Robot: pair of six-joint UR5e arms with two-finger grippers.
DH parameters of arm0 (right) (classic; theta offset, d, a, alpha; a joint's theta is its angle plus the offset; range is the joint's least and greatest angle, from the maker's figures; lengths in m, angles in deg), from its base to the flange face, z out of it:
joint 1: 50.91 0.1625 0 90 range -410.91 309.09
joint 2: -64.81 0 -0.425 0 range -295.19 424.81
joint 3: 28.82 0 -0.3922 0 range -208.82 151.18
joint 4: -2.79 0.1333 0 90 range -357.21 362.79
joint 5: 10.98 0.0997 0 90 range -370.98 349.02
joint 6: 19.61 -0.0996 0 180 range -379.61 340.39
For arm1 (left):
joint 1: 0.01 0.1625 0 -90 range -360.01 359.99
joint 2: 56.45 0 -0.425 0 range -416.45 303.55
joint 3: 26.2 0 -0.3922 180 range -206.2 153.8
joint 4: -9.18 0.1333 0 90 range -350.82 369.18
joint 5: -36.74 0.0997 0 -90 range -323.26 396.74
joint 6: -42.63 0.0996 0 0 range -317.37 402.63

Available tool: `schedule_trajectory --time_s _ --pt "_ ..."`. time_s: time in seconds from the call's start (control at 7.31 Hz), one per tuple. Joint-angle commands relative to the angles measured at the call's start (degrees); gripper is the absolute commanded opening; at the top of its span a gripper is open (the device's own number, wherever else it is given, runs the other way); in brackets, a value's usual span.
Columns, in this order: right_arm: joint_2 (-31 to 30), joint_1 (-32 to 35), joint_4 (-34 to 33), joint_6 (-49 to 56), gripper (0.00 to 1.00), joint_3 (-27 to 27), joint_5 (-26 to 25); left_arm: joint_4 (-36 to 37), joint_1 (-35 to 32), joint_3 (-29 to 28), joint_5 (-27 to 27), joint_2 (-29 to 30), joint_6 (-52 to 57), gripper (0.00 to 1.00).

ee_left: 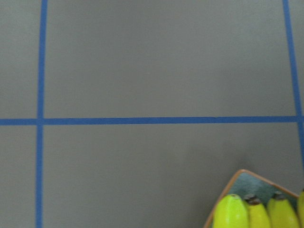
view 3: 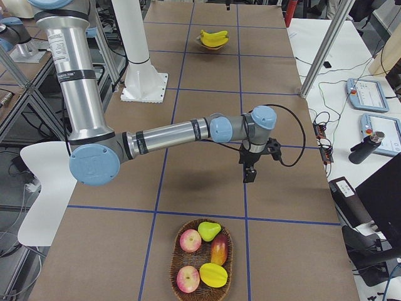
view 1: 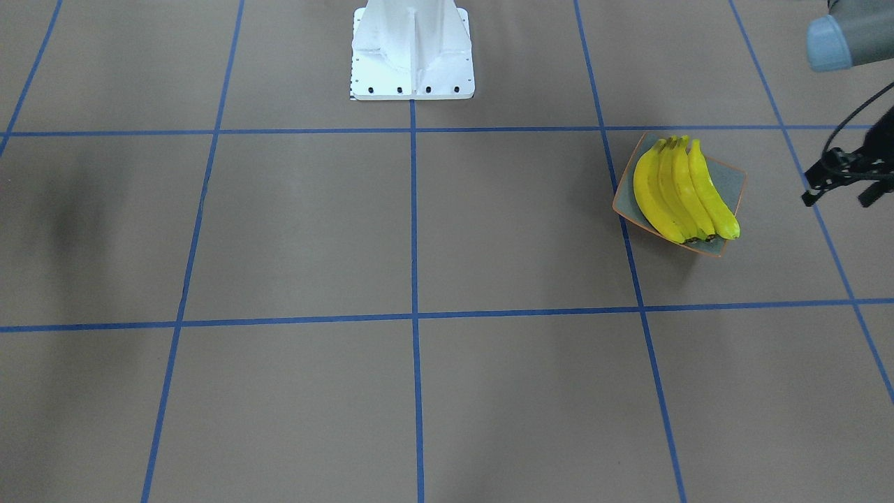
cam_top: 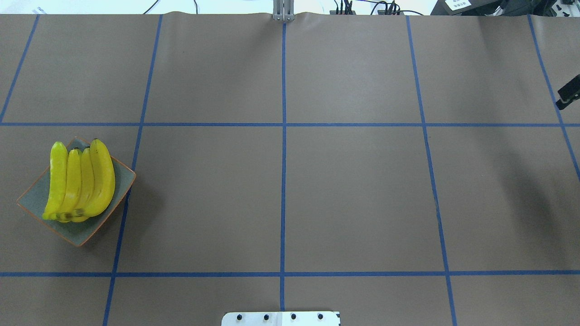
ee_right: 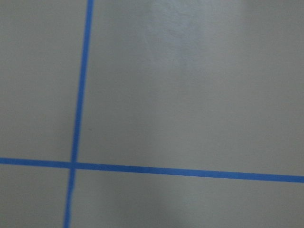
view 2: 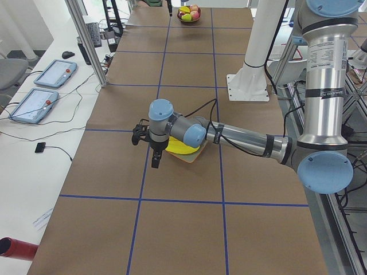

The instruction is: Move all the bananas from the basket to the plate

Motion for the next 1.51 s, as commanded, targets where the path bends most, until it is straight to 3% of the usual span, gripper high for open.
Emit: schedule_trajectory --time_s 0.0,0.27,0.55,0.68,0.82,0.96,1.37 --pt "-3.56 3.47 4.15 1.42 1.0 -0.54 0.08 2.01 -12.49 -8.76 -1.19 1.85 12.22 1.0" --pt "-4.87 4.52 6.11 1.33 1.0 -0.98 -2.28 2.09 -17.64 -13.44 -3.22 2.21 23.28 1.0" --pt "-8.54 10.13 6.03 0.89 1.0 -1.07 2.33 0.16 -17.47 -14.95 -3.13 2.2 22.71 1.0" --pt "-10.05 11.8 6.12 0.89 1.0 -1.15 4.45 0.94 -16.86 -15.04 -3.22 2.55 21.31 1.0" --pt "-10.76 12.17 6.12 0.89 1.0 -1.33 4.47 0.77 -12.76 -12.61 -2.61 2.56 8.16 1.0" --pt "-11.29 12.17 6.12 0.71 1.0 -1.42 4.56 0.42 -10.28 -9.54 -2.34 0.99 6.02 1.0" --pt "-10.5 12.08 6.29 -3.06 1.0 -0.89 6.41 0.77 -10.0 -8.54 -2.52 0.54 5.91 1.0"
